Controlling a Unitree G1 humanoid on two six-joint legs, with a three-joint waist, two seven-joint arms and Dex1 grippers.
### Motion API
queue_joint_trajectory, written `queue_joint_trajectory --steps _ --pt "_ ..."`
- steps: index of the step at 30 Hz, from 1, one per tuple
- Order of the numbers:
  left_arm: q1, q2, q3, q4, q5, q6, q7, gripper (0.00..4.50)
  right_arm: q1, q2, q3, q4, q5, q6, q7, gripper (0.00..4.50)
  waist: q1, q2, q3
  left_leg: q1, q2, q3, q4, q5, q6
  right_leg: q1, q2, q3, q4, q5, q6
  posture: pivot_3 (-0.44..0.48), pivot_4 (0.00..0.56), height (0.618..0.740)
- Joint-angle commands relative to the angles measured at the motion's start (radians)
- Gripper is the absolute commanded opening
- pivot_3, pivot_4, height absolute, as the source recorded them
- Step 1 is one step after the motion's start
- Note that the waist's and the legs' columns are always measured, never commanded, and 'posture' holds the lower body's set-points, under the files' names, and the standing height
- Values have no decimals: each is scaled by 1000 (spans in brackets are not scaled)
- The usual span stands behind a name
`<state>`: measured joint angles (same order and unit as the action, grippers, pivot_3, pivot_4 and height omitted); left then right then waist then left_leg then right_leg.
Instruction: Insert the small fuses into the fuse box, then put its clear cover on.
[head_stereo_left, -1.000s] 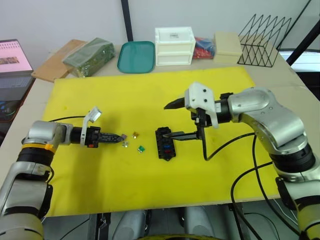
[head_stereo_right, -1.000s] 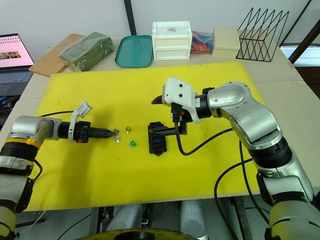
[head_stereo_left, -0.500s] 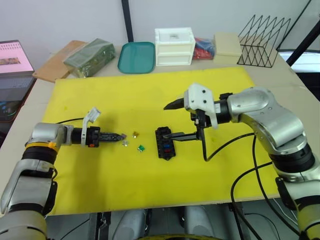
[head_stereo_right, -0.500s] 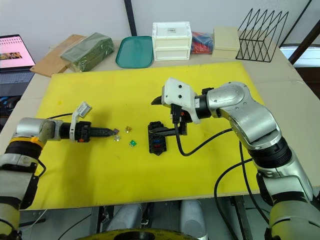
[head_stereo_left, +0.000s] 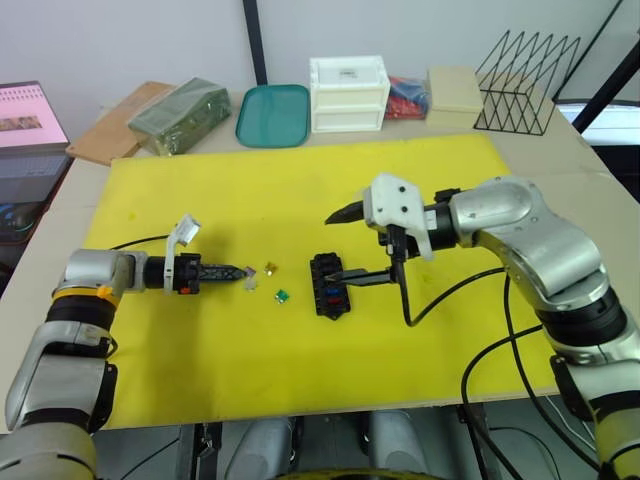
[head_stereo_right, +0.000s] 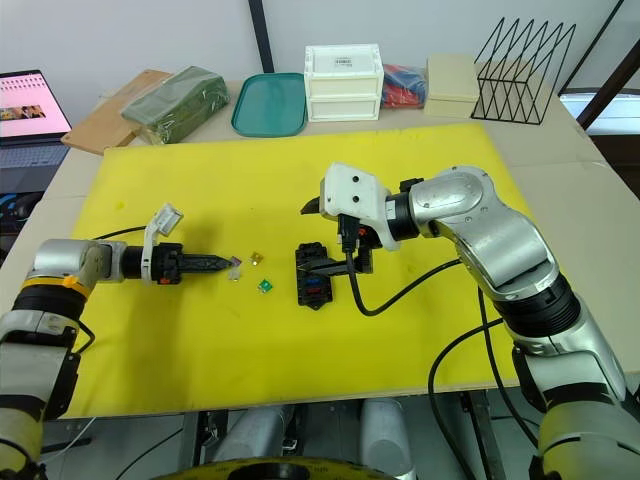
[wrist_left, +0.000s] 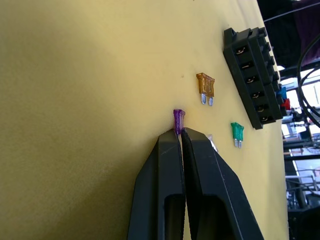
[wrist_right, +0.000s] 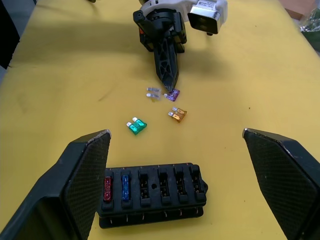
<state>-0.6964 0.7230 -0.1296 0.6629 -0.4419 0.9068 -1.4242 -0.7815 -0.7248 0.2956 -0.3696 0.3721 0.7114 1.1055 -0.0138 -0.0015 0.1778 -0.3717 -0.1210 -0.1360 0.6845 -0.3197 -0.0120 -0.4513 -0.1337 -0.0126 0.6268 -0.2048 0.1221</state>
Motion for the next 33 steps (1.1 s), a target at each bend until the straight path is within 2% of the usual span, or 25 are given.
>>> queue_joint_trajectory --steps 1,3,7,14,18,21,25,29,32,33 --pt "31 15 23 -11 33 -26 45 33 -6 1 -11 -27 0 -17 3 4500 0 0 0 0 0 0 0 0 0 0 0 0 0 0 0 0 150 740" --pt "39 21 31 -33 29 -33 45 33 -3 -1 -11 -27 -1 -18 3 4500 0 0 0 0 0 0 0 0 0 0 0 0 0 0 0 0 150 740" --pt "50 35 131 -151 -33 -37 70 33 0 -1 -16 -26 4 -12 3 4500 0 0 0 -1 0 0 0 0 0 -2 0 1 1 0 0 0 150 740" --pt "129 48 291 -465 -192 68 129 33 -8 -1 -55 -28 81 105 -3 4500 0 -1 0 -4 0 2 0 0 0 -7 0 3 2 0 0 0 150 740" --pt "171 54 354 -648 -300 146 171 33 -39 0 -89 -26 177 251 -3 4500 0 -1 0 -4 0 2 0 0 0 -7 0 4 2 0 0 0 150 740" --pt "189 36 391 -771 -385 194 220 33 -108 27 -139 11 293 453 -28 4500 -1 -1 0 -4 0 2 0 0 0 -7 0 4 2 0 0 0 150 740" --pt "178 -27 427 -892 -500 228 322 33 -194 80 -207 101 388 698 -95 4500 2 -2 0 -4 0 3 0 0 0 -7 0 5 1 0 0 0 150 740" --pt "164 -106 460 -971 -604 233 452 33 -253 172 -362 189 490 884 -169 4500 3 -2 0 -4 0 3 0 0 0 -7 0 5 1 0 0 0 150 740" --pt "178 -144 470 -1007 -652 220 526 0 -255 186 -408 215 568 903 -236 3885 3 -2 0 -4 0 3 0 0 0 -7 0 6 1 0 0 0 150 740" --pt "181 -152 470 -1014 -667 218 545 0 -252 186 -416 220 598 903 -258 3558 3 -2 0 -4 0 3 0 0 0 -7 0 6 1 0 0 0 150 740"
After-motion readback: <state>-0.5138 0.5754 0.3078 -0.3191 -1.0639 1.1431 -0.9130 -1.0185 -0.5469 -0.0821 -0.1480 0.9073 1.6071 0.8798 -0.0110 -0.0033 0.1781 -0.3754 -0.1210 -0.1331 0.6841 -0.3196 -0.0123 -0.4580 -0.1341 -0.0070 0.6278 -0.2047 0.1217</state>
